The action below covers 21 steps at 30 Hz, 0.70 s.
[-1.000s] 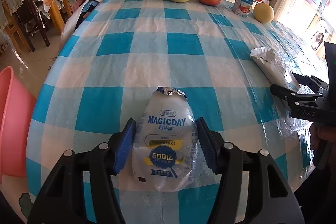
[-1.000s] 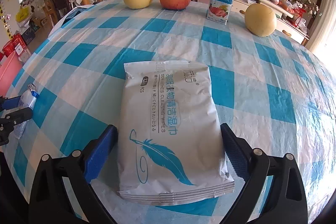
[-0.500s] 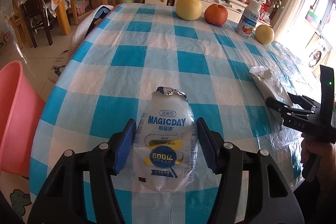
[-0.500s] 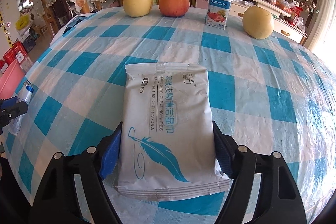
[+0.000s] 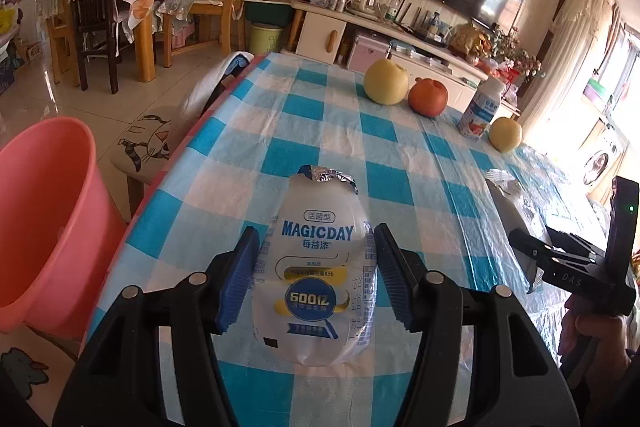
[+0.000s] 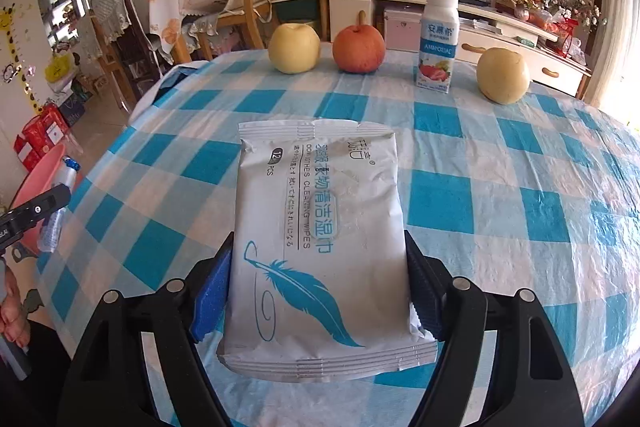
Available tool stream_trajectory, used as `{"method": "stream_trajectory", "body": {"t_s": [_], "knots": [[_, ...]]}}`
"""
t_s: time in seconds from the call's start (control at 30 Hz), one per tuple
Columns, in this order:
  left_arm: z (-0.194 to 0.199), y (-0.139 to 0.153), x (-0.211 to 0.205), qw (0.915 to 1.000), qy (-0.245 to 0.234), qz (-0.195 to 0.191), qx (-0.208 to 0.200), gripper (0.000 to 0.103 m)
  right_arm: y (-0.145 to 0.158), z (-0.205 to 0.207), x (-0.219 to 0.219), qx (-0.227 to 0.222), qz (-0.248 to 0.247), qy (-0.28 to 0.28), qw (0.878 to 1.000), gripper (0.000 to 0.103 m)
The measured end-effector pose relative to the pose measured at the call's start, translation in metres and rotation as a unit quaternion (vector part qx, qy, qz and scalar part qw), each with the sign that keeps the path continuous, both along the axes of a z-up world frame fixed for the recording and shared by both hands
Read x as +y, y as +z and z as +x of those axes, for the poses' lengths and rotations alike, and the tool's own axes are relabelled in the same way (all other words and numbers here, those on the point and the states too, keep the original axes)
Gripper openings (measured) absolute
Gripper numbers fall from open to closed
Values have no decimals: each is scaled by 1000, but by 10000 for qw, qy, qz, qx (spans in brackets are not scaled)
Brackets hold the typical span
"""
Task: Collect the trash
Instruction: 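Drop the bottle into the bucket with the left gripper while the right drops the pack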
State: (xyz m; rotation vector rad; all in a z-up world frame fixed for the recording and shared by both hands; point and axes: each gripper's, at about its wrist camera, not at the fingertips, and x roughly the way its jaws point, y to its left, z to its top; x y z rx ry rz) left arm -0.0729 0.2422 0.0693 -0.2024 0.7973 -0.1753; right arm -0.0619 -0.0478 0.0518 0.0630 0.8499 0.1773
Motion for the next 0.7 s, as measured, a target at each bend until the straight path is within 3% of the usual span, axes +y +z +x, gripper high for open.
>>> {"method": "stream_trajectory", "body": {"t_s": [0.37, 0.7], "knots": [[-13, 17, 40, 9964, 489, -468, -502, 60, 36, -17, 60, -115, 639, 711, 9954, 76], [-33, 31, 98, 9783, 1415, -1046, -1092, 60, 66, -21, 141, -29, 1185, 1523, 9812, 76]]}}
